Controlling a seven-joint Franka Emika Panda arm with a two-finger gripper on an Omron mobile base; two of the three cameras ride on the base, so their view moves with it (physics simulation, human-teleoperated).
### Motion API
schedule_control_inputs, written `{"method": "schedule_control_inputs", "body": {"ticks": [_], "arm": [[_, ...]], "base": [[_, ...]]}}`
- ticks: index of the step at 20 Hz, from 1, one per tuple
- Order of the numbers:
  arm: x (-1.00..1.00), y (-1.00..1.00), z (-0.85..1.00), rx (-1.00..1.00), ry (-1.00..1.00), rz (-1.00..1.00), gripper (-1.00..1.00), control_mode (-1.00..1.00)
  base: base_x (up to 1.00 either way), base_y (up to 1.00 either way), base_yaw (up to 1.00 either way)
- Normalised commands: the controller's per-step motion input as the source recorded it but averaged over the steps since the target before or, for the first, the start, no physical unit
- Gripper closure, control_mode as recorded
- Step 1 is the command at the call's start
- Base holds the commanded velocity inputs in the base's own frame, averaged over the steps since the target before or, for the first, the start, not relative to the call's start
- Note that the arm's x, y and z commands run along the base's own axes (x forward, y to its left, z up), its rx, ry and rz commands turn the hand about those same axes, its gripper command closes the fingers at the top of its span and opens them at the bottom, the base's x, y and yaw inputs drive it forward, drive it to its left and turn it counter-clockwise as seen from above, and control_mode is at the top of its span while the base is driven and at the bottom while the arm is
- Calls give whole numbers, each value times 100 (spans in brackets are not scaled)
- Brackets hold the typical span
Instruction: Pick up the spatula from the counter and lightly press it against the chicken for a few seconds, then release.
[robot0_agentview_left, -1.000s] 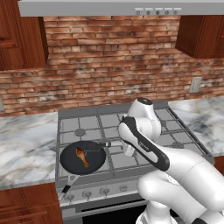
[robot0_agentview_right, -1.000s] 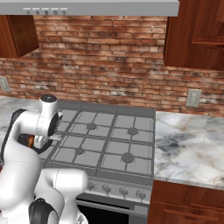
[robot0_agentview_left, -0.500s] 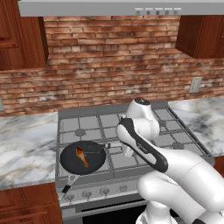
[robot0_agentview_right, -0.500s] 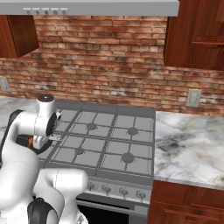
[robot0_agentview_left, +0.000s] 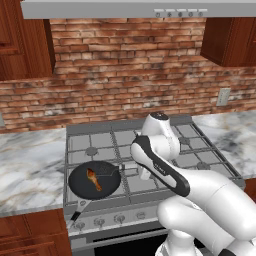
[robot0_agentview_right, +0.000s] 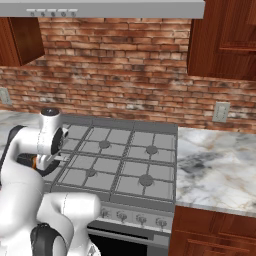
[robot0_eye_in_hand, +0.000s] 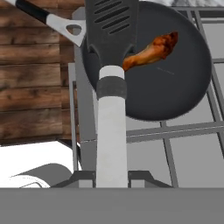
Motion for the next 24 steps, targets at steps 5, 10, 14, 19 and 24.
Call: {"method": "schedule_control_inputs", "body": {"ticks": [5, 10, 14, 19, 24], "arm": [[0, 1, 0, -2, 0, 0, 100, -100], [0, 0, 0, -2, 0, 0, 100, -100], [0, 0, -1, -1, 1, 0, 100, -100], [0, 0, -1, -1, 0, 0, 100, -100], [0, 0, -2, -1, 0, 0, 100, -100]], "base": [[0, 0, 0], [0, 0, 0], [0, 0, 0], [0, 0, 0], [0, 0, 0]]}}
